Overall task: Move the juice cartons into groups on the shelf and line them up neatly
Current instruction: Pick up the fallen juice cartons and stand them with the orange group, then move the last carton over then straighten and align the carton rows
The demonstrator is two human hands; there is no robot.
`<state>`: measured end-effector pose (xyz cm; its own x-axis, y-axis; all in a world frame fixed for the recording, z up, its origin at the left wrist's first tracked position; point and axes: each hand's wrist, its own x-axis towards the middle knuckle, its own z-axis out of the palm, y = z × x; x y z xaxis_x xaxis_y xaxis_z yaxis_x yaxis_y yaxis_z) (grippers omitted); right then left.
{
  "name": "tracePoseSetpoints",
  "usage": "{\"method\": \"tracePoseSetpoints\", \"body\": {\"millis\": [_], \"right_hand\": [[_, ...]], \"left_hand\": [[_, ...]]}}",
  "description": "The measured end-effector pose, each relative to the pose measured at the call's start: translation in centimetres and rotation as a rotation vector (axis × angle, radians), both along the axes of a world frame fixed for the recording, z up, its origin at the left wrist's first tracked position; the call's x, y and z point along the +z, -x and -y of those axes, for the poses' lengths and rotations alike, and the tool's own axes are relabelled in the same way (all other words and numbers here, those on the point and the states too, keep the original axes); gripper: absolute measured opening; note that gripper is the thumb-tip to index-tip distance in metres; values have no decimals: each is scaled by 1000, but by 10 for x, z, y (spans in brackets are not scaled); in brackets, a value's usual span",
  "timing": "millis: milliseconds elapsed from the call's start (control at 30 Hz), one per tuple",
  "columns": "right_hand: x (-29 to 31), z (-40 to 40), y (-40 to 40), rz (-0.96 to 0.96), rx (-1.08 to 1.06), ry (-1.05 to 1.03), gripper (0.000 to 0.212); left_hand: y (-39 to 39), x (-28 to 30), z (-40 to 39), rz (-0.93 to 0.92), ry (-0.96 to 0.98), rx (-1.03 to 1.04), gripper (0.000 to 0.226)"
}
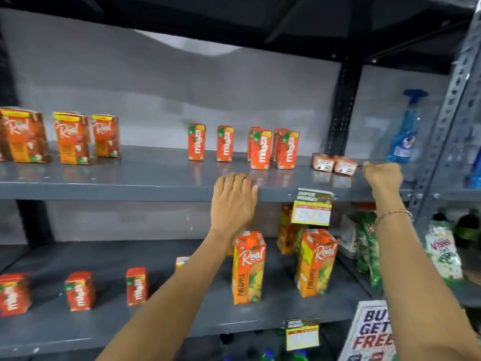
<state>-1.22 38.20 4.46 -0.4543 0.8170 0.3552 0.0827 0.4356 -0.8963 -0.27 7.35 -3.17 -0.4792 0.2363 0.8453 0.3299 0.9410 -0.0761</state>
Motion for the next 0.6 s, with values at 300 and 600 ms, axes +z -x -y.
{"method": "tracePoseSetpoints", "body": {"millis": [300, 600], "right_hand": [[15, -1, 44, 185, 175, -35, 68], [9, 1, 47, 185, 177, -100, 52]], "left_hand": [[11, -8, -1, -163, -14, 5, 39], [16, -10, 0, -206, 5, 31, 36]]}}
